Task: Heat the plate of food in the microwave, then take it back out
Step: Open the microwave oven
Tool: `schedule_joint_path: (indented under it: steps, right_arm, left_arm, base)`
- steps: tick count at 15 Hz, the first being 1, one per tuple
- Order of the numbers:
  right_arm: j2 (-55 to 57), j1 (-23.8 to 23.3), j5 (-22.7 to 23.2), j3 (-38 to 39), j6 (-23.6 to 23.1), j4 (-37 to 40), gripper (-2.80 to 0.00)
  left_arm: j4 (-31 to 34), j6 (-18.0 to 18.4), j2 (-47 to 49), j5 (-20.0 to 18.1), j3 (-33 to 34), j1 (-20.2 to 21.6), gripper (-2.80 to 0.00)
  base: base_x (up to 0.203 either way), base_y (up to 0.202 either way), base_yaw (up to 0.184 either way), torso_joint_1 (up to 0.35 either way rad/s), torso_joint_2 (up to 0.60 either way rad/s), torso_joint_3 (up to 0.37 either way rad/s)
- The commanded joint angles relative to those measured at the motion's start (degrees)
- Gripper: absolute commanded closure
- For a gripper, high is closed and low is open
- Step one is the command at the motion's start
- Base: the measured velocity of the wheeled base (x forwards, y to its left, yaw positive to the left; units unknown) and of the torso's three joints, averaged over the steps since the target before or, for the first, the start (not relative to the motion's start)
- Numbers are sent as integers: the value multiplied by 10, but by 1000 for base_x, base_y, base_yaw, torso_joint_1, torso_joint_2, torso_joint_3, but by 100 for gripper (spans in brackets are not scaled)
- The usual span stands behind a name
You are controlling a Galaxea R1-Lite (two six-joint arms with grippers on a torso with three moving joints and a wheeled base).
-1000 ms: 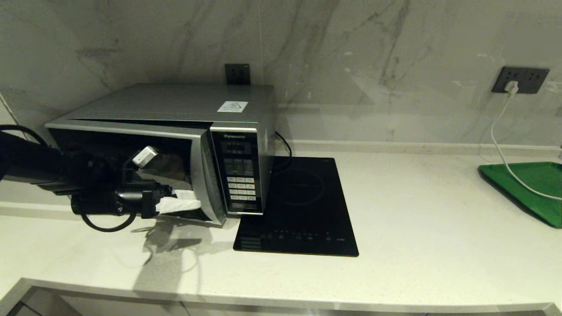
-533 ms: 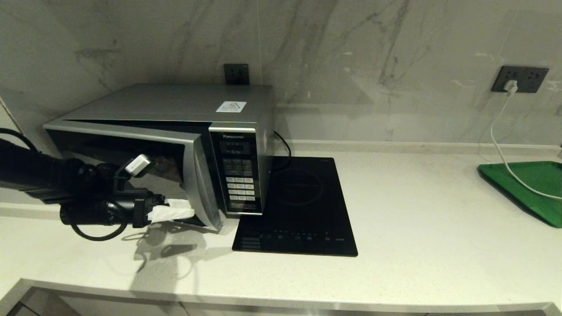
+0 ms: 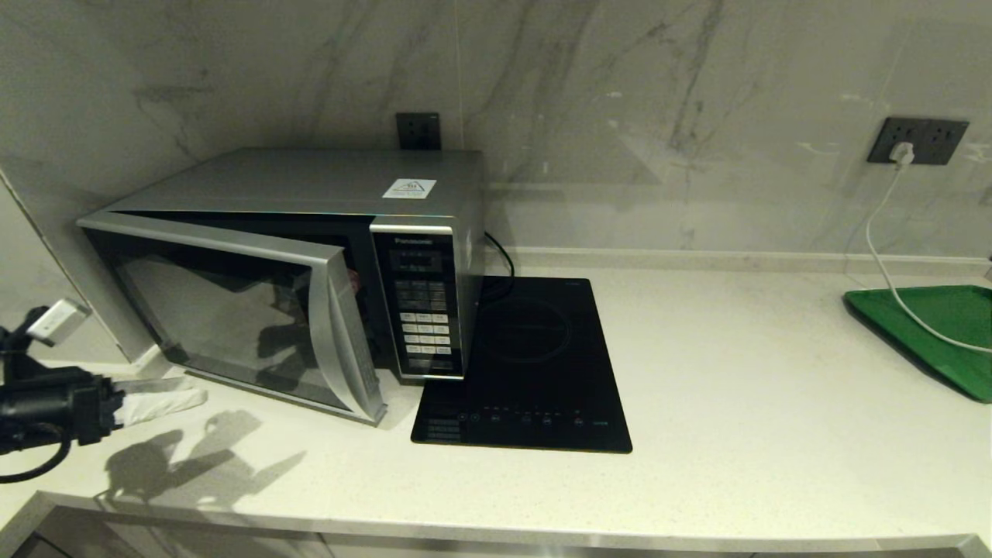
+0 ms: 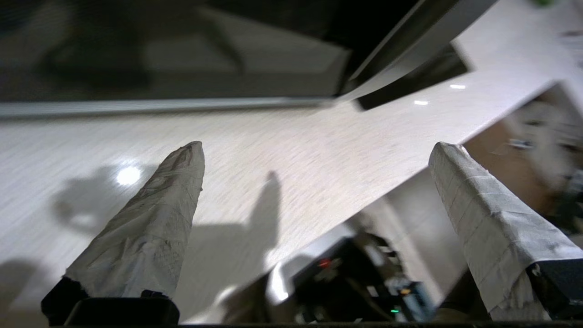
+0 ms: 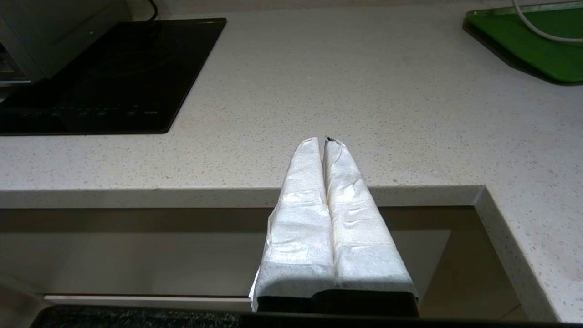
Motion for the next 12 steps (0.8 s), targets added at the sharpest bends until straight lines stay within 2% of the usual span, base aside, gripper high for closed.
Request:
schedule_joint_path:
  steps: [1,2,3,4,5,6,7,9,10,11,12]
  right_arm:
    - [0,0,0,0,0,0,0]
    - [0,0,0,0,0,0,0]
    - [0,0,0,0,0,0,0]
    - [0,0,0,0,0,0,0]
    - [0,0,0,0,0,0,0]
    - [0,0,0,0,0,0,0]
    - [0,0,0,0,0,0,0]
    - [0,0,0,0,0,0,0]
    - [0,0,0,0,0,0,0]
    - [0,0,0,0,0,0,0]
    - [0,0,0,0,0,0,0]
  left_arm:
    - [-3,9,-108,79,43,64,-280]
    - [-3,11,-151,126,59,77,-280]
    - [2,5,-197,153,71,88,-280]
    - [12,-14,-245,170,74,94,-280]
    - [25,-53,-290,181,67,95,-280]
    - [41,-122,-334,197,45,84,0]
    - [53,-200,-366,229,4,50,0]
    - [56,-298,-385,309,-89,-22,0]
    - [52,-337,-385,359,-137,-62,0]
    - [44,-358,-382,412,-163,-110,0]
    - [27,-371,-374,481,-183,-160,0]
  base:
    - [0,0,0,0,0,0]
    - [0,0,0,0,0,0]
    - [0,0,0,0,0,0]
    - [0,0,0,0,0,0]
    - [0,0,0,0,0,0]
    - [0,0,0,0,0,0]
    - [0,0,0,0,0,0]
    - [0,0,0,0,0,0]
    - [0,0,0,0,0,0]
    - [0,0,0,0,0,0]
    - [0,0,0,0,0,0]
